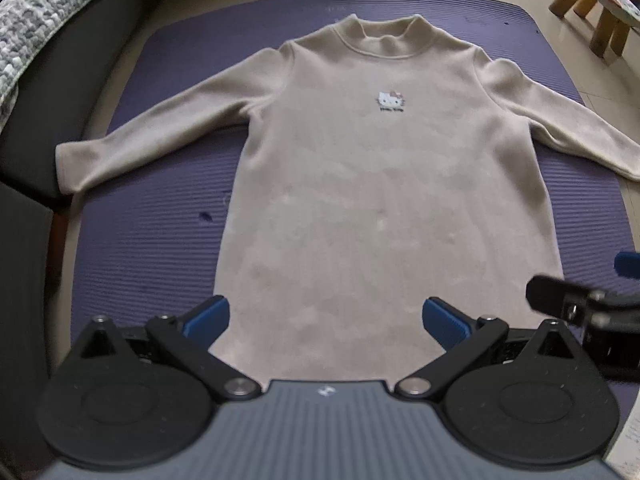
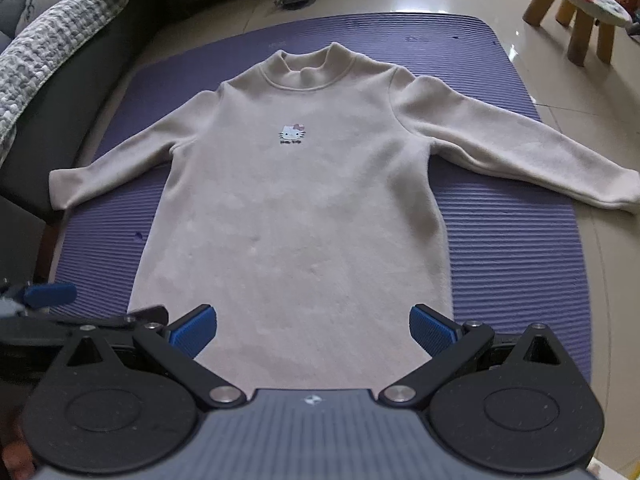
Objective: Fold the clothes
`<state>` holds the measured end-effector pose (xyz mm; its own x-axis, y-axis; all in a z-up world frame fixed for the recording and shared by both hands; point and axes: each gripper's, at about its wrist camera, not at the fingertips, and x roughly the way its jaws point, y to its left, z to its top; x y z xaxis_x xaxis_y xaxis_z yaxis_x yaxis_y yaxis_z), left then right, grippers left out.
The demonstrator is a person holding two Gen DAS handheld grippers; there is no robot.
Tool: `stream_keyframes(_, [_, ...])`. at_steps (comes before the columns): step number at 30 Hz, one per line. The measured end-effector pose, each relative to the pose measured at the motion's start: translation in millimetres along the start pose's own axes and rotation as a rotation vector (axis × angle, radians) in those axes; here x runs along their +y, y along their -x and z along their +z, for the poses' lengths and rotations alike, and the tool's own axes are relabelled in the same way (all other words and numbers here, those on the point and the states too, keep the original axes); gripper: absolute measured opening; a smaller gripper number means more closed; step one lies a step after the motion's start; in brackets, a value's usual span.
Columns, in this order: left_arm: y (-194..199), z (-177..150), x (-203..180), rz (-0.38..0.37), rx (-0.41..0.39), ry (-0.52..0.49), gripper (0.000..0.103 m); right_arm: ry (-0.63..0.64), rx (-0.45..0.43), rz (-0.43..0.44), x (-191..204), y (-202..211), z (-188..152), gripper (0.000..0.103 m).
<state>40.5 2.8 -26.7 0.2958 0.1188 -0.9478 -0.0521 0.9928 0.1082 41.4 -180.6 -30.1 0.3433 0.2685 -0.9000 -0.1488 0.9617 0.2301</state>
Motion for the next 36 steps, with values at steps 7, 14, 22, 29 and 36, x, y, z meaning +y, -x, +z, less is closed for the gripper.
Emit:
stream_keyframes(7, [-14,13,-11,-0.021,-0.045,-0.024,0.103,-0.007,-0.027,-0.02,-11,-20,2,0.102])
stream_keyframes(14, [-42,27,-15,-0.017,-0.082,-0.042,0.103,-0.081,-0.053,-0.106,-53,-45,7,0.102])
stream_keyframes(22, [-91,41,-19,0.003,-0.104,-0.043,0.103,-0.159,-0.092,-0.265,-118,-75,15,0.102])
stream_keyframes(29, [-144,60,-27,-0.027,-0.14,-0.07,0.103,-0.231,-0.108,-0.358,-170,-103,14,0.102])
stream_keyframes(36, [-167,68,-38,-0.08,-0.268,-0.121,0.103,-0.282,-0.131,-0.363,-196,-117,3,0.103])
